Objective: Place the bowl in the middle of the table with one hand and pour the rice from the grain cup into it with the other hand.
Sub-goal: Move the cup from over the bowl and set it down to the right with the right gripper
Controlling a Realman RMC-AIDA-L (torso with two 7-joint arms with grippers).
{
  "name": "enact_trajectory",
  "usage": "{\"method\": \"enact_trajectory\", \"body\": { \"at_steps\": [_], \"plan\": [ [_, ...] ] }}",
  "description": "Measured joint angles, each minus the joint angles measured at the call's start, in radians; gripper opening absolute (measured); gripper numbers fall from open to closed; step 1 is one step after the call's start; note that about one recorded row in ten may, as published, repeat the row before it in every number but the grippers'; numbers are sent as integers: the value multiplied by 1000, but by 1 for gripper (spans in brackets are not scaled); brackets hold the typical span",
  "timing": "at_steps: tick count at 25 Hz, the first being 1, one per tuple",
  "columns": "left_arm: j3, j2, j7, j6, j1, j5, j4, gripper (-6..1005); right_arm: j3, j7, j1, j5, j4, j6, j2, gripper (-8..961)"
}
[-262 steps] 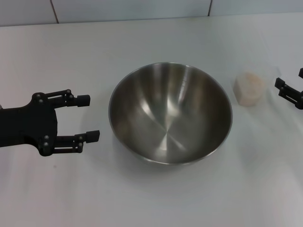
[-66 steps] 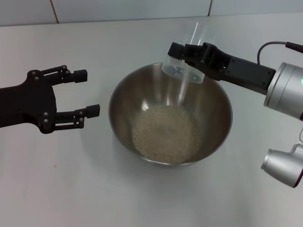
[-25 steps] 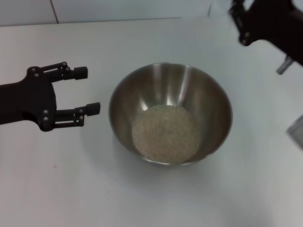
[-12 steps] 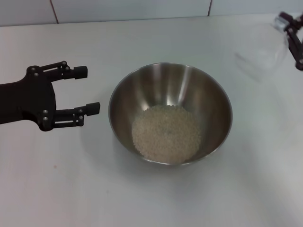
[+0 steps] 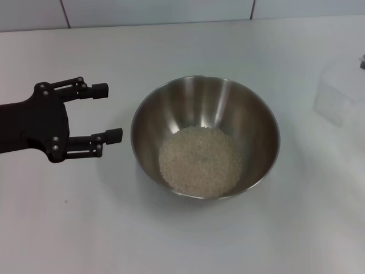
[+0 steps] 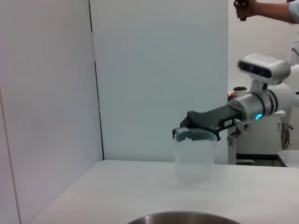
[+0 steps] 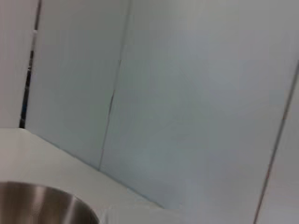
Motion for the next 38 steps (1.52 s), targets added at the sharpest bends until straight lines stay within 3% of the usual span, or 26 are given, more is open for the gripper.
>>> {"method": "enact_trajectory", "body": {
  "at_steps": [7, 20, 38],
  "plan": [
    [0, 0, 0, 6, 4, -1, 0, 805, 78, -71, 22, -24, 129, 30, -8, 17],
    [1, 0, 0, 10, -2, 3, 0, 805, 76, -176, 47, -27, 291, 184, 17, 16],
    [1, 2, 14, 11, -3, 4, 0, 805, 77, -220, 74, -41, 364, 285, 28, 22]
  ]
}}
